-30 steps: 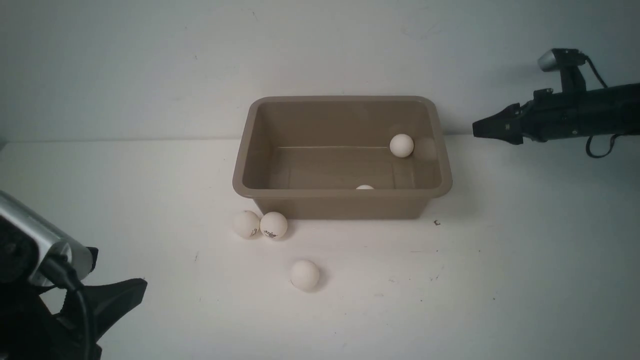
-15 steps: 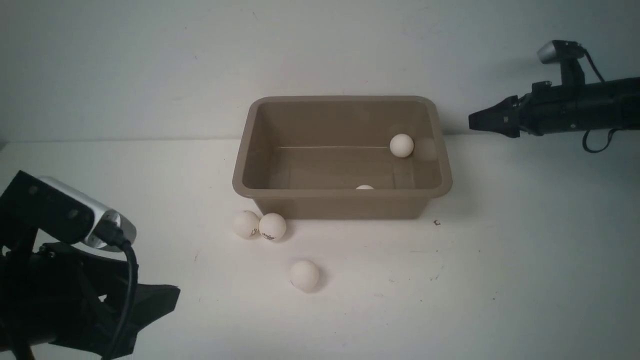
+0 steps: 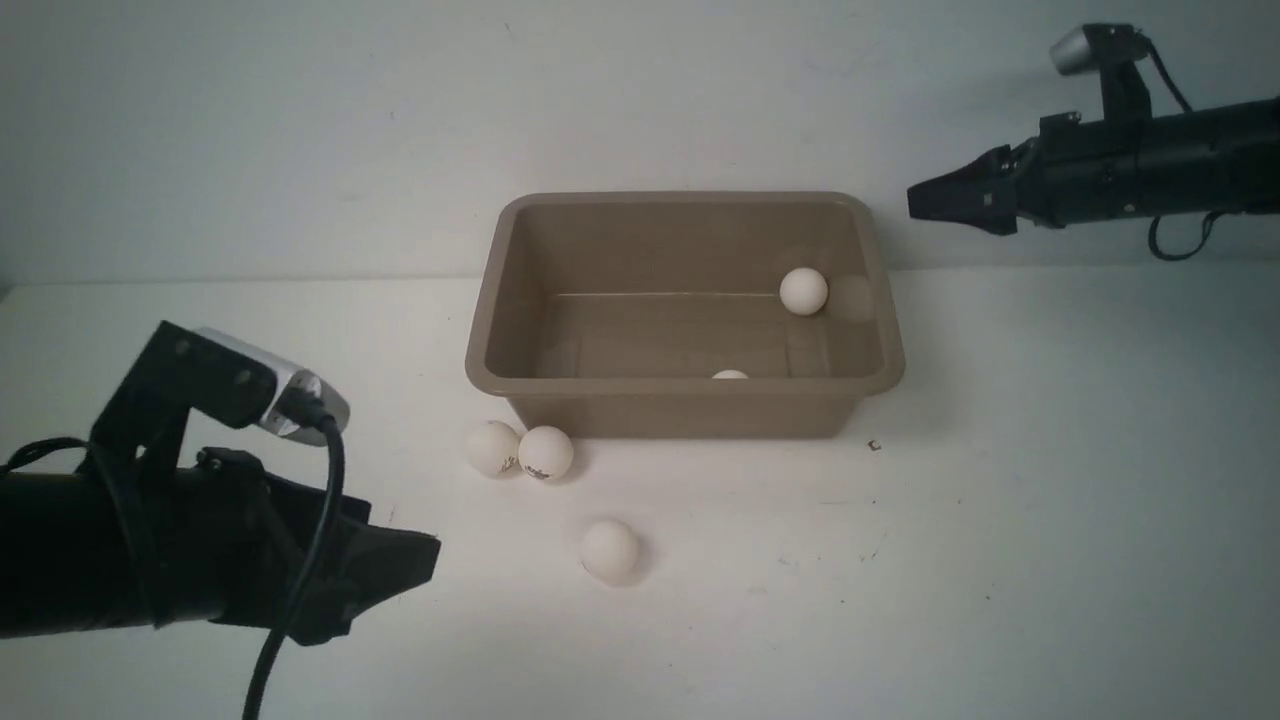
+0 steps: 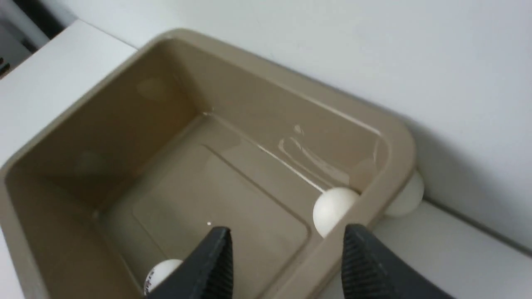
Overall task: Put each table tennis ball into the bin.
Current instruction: Use the left arm to clamp the table tennis ball closest to it
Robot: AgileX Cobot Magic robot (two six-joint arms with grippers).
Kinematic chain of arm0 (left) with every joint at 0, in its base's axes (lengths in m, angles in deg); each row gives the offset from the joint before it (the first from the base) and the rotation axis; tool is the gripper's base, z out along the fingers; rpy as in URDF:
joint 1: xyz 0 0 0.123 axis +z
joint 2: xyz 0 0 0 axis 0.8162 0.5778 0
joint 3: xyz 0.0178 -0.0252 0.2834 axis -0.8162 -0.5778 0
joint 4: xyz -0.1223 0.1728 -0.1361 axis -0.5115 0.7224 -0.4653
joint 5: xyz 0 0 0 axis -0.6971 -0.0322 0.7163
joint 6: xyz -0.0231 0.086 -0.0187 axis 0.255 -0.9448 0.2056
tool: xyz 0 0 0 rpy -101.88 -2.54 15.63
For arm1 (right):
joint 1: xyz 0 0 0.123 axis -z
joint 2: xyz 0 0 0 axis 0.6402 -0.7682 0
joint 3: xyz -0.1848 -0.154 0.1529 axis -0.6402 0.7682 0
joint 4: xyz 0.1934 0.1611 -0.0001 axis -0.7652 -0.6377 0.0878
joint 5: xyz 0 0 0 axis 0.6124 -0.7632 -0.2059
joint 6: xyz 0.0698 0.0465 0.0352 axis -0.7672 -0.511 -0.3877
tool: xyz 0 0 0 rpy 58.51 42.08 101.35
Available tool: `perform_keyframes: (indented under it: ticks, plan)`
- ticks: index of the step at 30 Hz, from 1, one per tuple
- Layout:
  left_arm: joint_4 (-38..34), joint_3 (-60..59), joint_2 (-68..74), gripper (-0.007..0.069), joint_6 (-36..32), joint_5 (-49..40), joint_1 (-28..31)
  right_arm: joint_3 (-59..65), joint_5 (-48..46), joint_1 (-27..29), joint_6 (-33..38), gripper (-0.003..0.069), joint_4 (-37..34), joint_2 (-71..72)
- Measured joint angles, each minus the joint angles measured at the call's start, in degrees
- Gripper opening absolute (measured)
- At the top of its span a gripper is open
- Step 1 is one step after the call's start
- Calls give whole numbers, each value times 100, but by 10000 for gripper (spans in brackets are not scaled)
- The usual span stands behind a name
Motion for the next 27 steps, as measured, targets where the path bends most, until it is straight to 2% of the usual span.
perform_keyframes:
  ticks: [3, 9, 14, 20, 27]
  plan:
    - [-665, 0, 502, 450, -471, 0, 0, 0, 2, 0, -80, 332, 18, 253]
    - [-1491, 25, 1222, 450, -1064, 56, -93, 0, 25, 0, -372, 332, 186, 590]
    - [-2039, 27, 1601, 450, -1710, 507, -706, 0, 25, 0, -732, 332, 306, 684]
    - [-2955, 42, 2038, 450, -2392, 1720, -1560, 0, 25, 0, -1024, 332, 556, 704]
    - [-3330, 725, 2780, 450, -2867, 2222, -1959, 0, -19, 0, -1184, 332, 745, 708]
